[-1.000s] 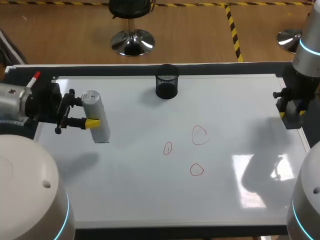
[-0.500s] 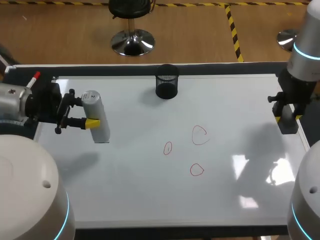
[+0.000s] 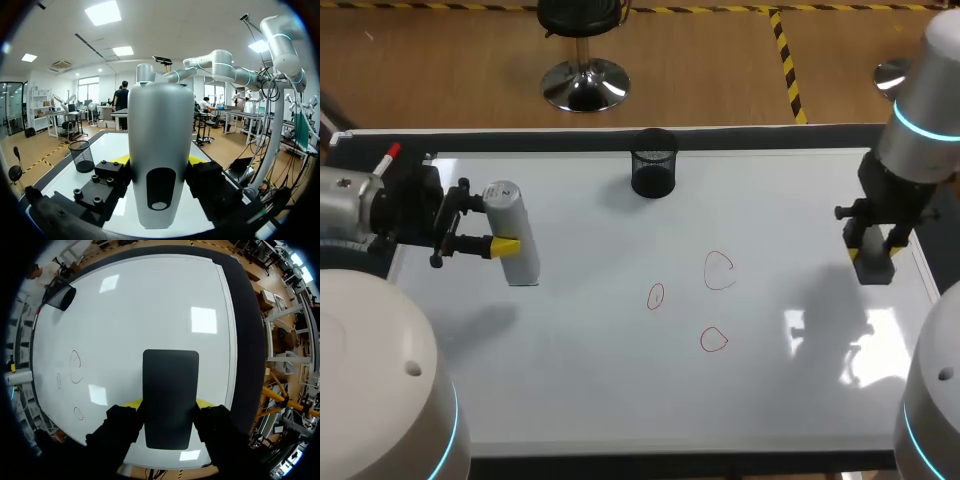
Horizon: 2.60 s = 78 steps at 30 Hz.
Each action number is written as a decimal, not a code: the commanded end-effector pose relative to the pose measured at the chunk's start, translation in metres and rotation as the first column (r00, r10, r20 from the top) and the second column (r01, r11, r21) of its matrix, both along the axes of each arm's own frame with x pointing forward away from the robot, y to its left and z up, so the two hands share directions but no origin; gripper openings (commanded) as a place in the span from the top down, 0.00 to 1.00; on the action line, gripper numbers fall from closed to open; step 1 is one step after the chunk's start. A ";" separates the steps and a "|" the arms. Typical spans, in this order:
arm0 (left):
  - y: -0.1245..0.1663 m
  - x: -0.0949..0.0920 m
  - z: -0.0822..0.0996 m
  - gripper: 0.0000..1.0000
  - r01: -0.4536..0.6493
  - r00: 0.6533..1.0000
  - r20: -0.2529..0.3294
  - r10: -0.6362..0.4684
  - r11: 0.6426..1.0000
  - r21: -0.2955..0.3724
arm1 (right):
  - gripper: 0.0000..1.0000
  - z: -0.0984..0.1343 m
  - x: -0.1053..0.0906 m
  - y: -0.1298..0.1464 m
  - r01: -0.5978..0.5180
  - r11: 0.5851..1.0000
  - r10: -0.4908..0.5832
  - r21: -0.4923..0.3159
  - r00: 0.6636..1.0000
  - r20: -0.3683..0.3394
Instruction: Pick up the inspection probe, press it on each red-marked spot on the whiteboard one by one, put down the probe, pick up the eraser, and wipe off all the red marks.
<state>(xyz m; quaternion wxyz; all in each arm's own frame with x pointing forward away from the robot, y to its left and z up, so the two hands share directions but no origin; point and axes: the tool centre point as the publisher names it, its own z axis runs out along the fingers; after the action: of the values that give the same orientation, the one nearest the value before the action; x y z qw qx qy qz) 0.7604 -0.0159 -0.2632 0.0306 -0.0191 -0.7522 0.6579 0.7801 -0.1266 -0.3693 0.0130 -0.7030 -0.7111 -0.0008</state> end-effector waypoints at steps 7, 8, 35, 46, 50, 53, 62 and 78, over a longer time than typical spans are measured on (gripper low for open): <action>0.000 0.000 0.000 1.00 0.000 1.000 0.001 0.000 1.000 -0.003 | 1.00 0.006 -0.024 0.042 0.058 0.997 -0.057 -0.055 0.998 0.025; 0.000 0.000 0.000 1.00 0.000 1.000 0.001 0.000 1.000 -0.003 | 1.00 0.006 -0.027 0.046 0.058 0.997 -0.057 -0.058 0.998 0.022; 0.000 0.000 0.000 1.00 0.000 1.000 0.001 0.000 1.000 -0.003 | 1.00 0.000 -0.072 0.147 -0.028 0.997 0.031 -0.073 0.998 0.046; 0.000 0.000 0.000 1.00 0.000 1.000 0.001 0.000 1.000 -0.003 | 1.00 -0.001 -0.080 0.181 -0.060 0.997 0.063 -0.057 0.997 0.054; 0.000 0.000 0.000 1.00 0.000 1.000 0.001 0.000 1.000 -0.003 | 1.00 -0.005 -0.081 0.195 -0.067 0.996 0.071 -0.066 0.996 0.047; 0.000 0.000 0.000 1.00 0.000 1.000 0.001 0.000 1.000 -0.003 | 1.00 -0.007 -0.082 0.203 -0.067 0.995 0.071 -0.075 0.996 0.045; 0.000 0.000 0.000 1.00 0.000 1.000 0.001 0.000 1.000 -0.003 | 1.00 -0.002 -0.082 0.231 -0.085 0.995 0.088 -0.055 0.995 0.050; 0.000 0.000 0.000 1.00 0.000 1.000 0.001 0.000 1.000 -0.003 | 1.00 -0.005 -0.079 0.281 -0.151 0.988 0.152 -0.022 0.987 0.048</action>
<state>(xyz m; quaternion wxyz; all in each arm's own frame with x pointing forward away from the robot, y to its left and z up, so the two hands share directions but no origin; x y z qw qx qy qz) 0.7606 -0.0159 -0.2633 0.0307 -0.0191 -0.7522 0.6580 0.6974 0.1433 -0.3708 -0.0078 -0.6471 -0.7621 -0.0191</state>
